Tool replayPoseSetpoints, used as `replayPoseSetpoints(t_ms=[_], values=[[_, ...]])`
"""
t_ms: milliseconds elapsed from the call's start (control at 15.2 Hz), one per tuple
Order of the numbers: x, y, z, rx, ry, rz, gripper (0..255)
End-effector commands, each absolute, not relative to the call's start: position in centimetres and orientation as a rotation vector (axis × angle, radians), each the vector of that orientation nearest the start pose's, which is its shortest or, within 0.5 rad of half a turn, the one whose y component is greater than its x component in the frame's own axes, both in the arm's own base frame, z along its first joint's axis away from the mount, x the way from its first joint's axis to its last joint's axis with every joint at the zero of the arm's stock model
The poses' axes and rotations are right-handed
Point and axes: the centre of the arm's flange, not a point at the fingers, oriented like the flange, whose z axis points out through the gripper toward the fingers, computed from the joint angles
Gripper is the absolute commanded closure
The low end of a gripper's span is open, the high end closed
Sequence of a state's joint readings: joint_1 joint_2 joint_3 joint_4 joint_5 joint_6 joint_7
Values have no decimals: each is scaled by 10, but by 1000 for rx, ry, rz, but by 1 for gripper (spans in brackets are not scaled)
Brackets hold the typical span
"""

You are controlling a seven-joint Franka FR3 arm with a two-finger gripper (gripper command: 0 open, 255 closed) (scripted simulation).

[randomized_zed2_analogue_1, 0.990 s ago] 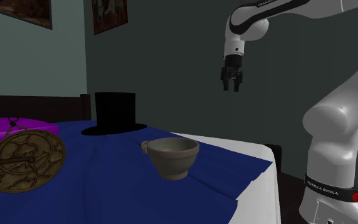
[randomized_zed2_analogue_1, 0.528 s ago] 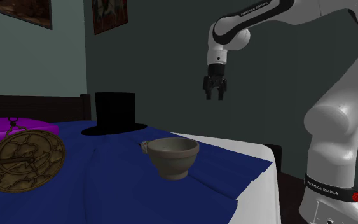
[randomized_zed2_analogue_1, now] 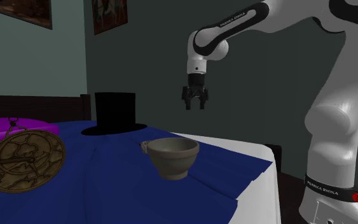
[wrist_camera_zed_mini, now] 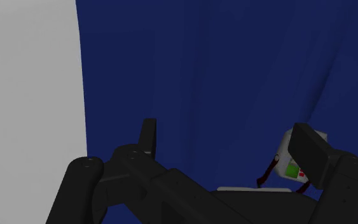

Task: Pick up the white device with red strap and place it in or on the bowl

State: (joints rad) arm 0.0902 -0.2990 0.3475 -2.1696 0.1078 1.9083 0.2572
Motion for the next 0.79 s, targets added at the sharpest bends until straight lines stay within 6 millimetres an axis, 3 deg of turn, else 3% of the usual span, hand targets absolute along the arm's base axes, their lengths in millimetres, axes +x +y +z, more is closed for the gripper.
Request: replayPoseSetpoints(t_ms=[0,726], values=[[431,239,498,-3125,-202,-31,0],[492,355,432,-3134,-182,-18,0]])
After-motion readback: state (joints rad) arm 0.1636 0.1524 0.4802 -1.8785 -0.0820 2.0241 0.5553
